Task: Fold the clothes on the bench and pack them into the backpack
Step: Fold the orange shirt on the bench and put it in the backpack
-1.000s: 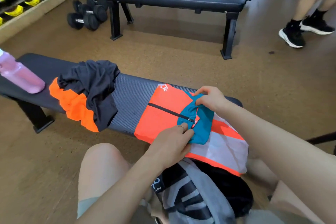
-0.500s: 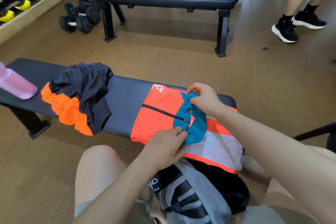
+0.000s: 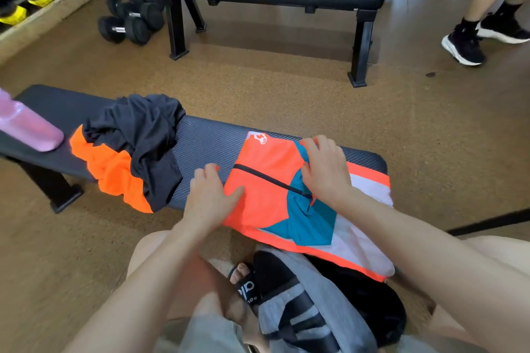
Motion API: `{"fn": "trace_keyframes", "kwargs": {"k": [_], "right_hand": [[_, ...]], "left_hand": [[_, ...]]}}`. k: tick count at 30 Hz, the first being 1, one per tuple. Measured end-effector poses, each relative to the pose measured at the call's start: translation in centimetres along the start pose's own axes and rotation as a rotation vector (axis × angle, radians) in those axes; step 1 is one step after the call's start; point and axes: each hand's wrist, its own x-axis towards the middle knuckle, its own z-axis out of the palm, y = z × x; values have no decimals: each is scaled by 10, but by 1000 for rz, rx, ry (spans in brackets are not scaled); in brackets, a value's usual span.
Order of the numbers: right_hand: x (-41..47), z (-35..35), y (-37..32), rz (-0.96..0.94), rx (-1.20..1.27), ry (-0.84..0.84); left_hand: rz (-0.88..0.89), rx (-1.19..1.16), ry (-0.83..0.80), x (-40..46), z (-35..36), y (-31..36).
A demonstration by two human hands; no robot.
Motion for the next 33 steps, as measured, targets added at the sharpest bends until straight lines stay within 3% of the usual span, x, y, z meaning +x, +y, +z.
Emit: {"fn": "trace_keyframes", "kwargs": {"k": [2, 4, 6, 8, 14, 22, 28, 33], "right_hand": [[1, 3, -23, -9, 162, 20], [3, 3, -47, 92, 442, -69], [9, 4, -68, 252, 626, -234], [17, 7, -81, 364, 656, -385], [44, 18, -102, 614, 837, -494], [97, 42, -148, 765, 1281, -426], [109, 11, -163, 717, 1225, -373], [70, -19, -106, 671, 1241, -243]], "left_hand": [[-193, -194, -164, 13, 0, -5], [-229, -253, -200, 19, 6, -8], [-201, -230, -159, 22, 12, -8], [-173, -241, -150, 23, 16, -6], [60, -367, -70, 28, 4, -1], [339, -215, 135, 34, -33, -3], [411, -38, 151, 17, -58, 10], [570, 10, 79, -30, -52, 52]]}}
